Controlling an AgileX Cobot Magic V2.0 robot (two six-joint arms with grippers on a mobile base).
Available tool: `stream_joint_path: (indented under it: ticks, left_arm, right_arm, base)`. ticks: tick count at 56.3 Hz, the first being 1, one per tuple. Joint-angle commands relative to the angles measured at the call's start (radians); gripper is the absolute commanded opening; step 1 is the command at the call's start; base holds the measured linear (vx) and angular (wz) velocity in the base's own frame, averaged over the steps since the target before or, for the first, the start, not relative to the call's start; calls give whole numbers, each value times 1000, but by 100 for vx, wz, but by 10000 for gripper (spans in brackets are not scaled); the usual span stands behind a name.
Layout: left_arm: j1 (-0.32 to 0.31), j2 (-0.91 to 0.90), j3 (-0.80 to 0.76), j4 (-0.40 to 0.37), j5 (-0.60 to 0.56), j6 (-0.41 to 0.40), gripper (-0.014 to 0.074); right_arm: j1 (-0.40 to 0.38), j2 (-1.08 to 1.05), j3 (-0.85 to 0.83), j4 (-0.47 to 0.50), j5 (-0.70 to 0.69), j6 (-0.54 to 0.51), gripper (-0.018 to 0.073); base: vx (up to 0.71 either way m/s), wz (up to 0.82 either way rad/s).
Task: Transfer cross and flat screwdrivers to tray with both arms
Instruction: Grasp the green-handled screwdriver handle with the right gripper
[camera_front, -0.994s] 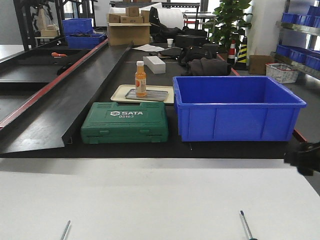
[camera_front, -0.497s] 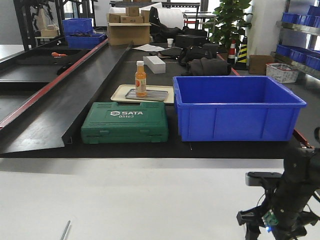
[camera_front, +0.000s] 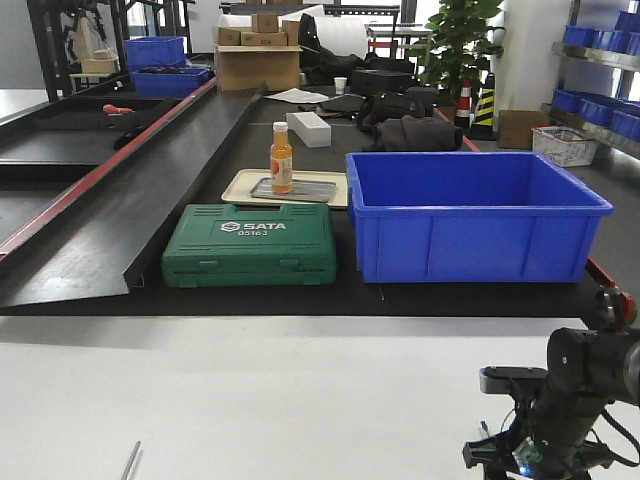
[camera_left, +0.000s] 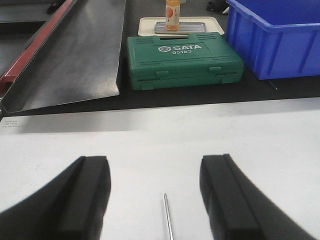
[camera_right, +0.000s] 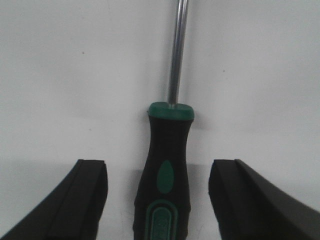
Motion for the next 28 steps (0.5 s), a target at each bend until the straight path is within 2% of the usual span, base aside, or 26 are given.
stream_joint_path:
  ticks: [1, 18, 24, 28]
  left_arm:
    - [3, -7, -28, -7, -70, -7, 514]
    - [3, -7, -28, -7, -69, -7, 514]
    - [3, -7, -28, -7, -69, -7, 514]
    - [3, -7, -28, -7, -69, -7, 514]
  right_arm:
    - [-7, -26, -26, -4, -21, 1, 466]
    - [-7, 45, -26, -8, 5, 37, 413]
    - [-7, 55, -26, -8, 10, 44, 307]
    - [-7, 56, -26, -8, 15, 44, 170]
  base:
    - [0, 0]
    - [0, 0]
    - [0, 0]
    - [0, 0]
